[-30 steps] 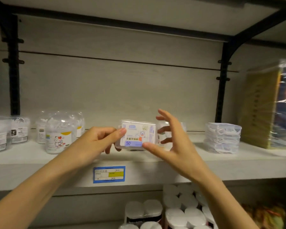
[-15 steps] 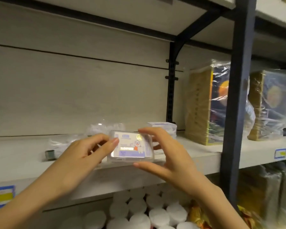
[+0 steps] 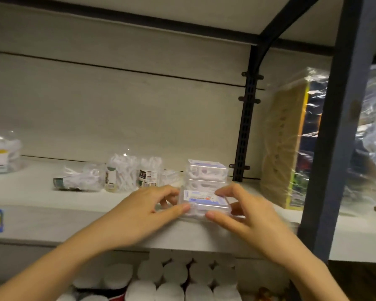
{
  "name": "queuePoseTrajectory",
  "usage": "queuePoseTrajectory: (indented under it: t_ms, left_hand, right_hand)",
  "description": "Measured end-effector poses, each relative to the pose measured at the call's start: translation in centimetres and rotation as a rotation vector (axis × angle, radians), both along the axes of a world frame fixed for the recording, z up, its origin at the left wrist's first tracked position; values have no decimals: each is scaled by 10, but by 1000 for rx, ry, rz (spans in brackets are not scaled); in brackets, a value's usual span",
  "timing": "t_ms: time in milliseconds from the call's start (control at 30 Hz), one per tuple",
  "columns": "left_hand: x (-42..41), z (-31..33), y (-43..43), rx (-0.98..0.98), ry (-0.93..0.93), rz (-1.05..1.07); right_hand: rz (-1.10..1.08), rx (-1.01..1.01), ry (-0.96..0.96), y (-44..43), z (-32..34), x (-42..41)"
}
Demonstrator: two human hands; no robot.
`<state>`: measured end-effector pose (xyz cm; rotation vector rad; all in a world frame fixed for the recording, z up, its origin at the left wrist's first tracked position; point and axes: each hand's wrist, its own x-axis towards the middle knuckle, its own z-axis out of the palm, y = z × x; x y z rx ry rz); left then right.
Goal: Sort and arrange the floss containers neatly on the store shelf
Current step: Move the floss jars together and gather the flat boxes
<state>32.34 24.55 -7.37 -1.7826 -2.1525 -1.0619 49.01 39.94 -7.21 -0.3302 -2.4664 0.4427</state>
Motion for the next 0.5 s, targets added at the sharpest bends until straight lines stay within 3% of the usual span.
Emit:
queuePoseTrajectory:
  t_ms: [167, 500]
  left_hand:
    - [4, 5, 3, -91, 91, 73]
    - [0, 17, 19, -220, 69, 116]
  right_hand:
    - [1, 35, -39, 1, 3, 2]
    - [-91, 11, -25, 15, 4, -11]
